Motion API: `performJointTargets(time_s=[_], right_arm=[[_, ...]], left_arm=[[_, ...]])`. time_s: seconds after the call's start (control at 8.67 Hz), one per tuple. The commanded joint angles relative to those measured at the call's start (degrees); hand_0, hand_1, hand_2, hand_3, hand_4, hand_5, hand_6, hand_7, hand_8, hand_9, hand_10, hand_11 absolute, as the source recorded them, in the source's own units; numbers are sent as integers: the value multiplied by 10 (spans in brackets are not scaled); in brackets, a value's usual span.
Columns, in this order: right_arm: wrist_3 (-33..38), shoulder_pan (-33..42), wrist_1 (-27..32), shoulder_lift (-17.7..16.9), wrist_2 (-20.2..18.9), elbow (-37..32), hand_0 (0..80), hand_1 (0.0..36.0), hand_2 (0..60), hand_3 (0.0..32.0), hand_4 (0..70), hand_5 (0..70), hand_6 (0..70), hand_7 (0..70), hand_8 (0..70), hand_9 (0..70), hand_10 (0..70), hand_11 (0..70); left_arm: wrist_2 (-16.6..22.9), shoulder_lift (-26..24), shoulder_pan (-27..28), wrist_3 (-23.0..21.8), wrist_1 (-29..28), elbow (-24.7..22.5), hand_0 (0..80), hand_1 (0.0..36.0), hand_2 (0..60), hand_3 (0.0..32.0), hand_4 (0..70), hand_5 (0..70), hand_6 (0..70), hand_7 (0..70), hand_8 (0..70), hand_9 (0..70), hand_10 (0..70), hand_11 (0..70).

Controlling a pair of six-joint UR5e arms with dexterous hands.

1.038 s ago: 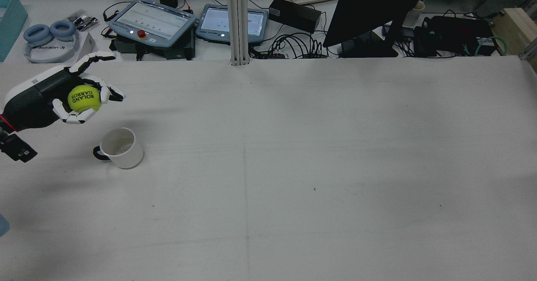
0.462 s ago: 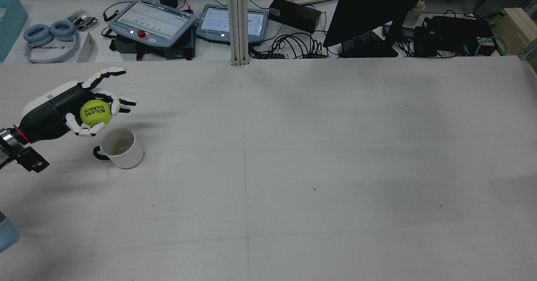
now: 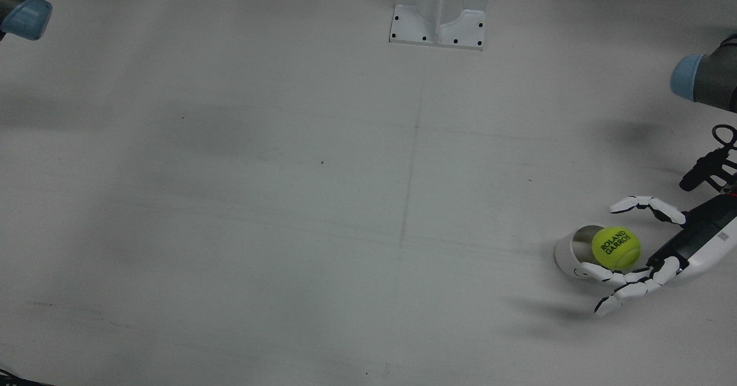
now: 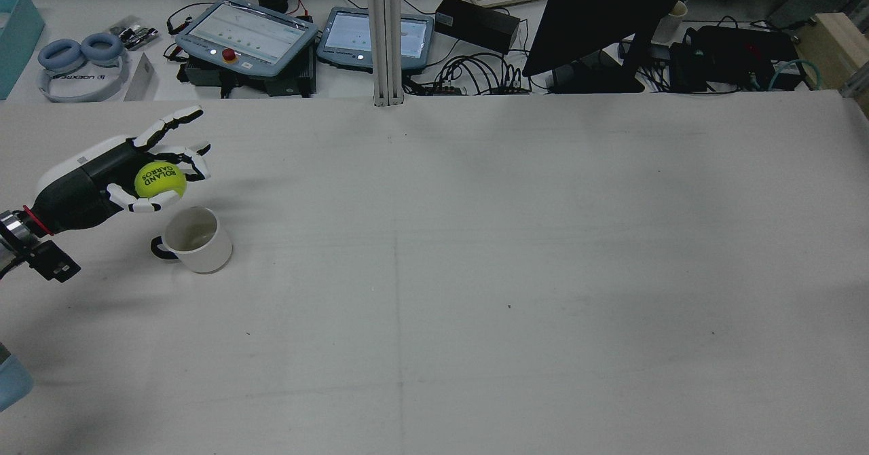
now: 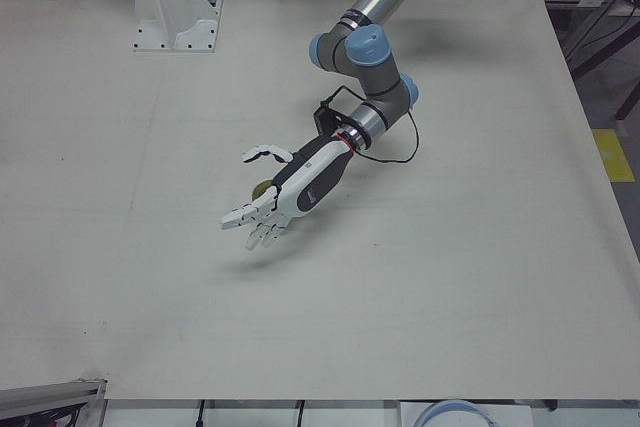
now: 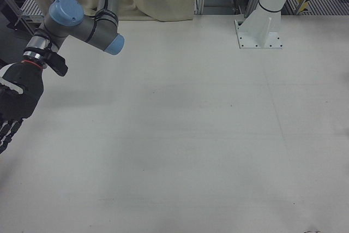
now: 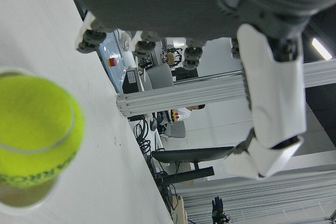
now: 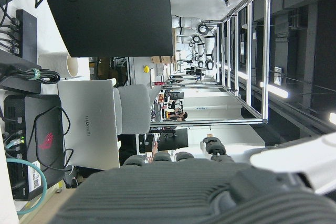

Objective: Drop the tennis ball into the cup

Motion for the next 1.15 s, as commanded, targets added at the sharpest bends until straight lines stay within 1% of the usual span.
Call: performJointTargets(time_s=[0.0,0.12,0.23,0.35,0.46,0.58,0.69,0.81,0.92,1.04], right_arm=[[-1,0,0,0,0,1,0,0,0,0,0,0,0,0,0,0,0,0],[-1,0,0,0,0,2,0,0,0,0,0,0,0,0,0,0,0,0],[-1,0,0,0,-1,2,0,0,0,0,0,0,0,0,0,0,0,0],[-2,0,0,0,-1,2,0,0,0,0,0,0,0,0,0,0,0,0],[-2,0,0,0,-1,3,0,0,0,0,0,0,0,0,0,0,0,0],[-3,0,0,0,-1,4,0,0,0,0,0,0,0,0,0,0,0,0],[-3,0,0,0,0,4,0,0,0,0,0,0,0,0,0,0,0,0],[-2,0,0,0,-1,4,0,0,0,0,0,0,0,0,0,0,0,0],[-2,0,0,0,0,4,0,0,0,0,0,0,0,0,0,0,0,0],[-2,0,0,0,0,4,0,0,0,0,0,0,0,0,0,0,0,0]], left_arm=[[2,5,-3,-17,1,-8,526,269,347,320,0,126,196,90,90,6,43,87],[2,6,-30,-67,17,-5,529,266,367,320,0,147,269,66,101,2,44,88],[7,10,-114,-85,26,10,533,282,349,320,0,118,118,99,72,7,44,89],[28,10,-201,-85,26,33,539,289,353,320,0,111,122,121,70,10,55,105],[53,5,-258,-87,25,65,548,280,407,284,0,162,368,99,114,9,68,124],[54,3,-284,-87,25,78,555,286,424,258,0,169,412,107,116,10,76,135],[54,3,-306,-88,25,90,571,300,420,246,0,164,377,125,108,15,81,145],[54,3,-312,-88,25,94,589,311,412,242,0,177,419,123,115,16,84,150],[54,3,-312,-89,25,94,594,314,361,256,0,155,301,138,91,17,84,150],[54,4,-312,-90,23,93,580,292,306,280,0,150,293,119,83,9,83,148]])
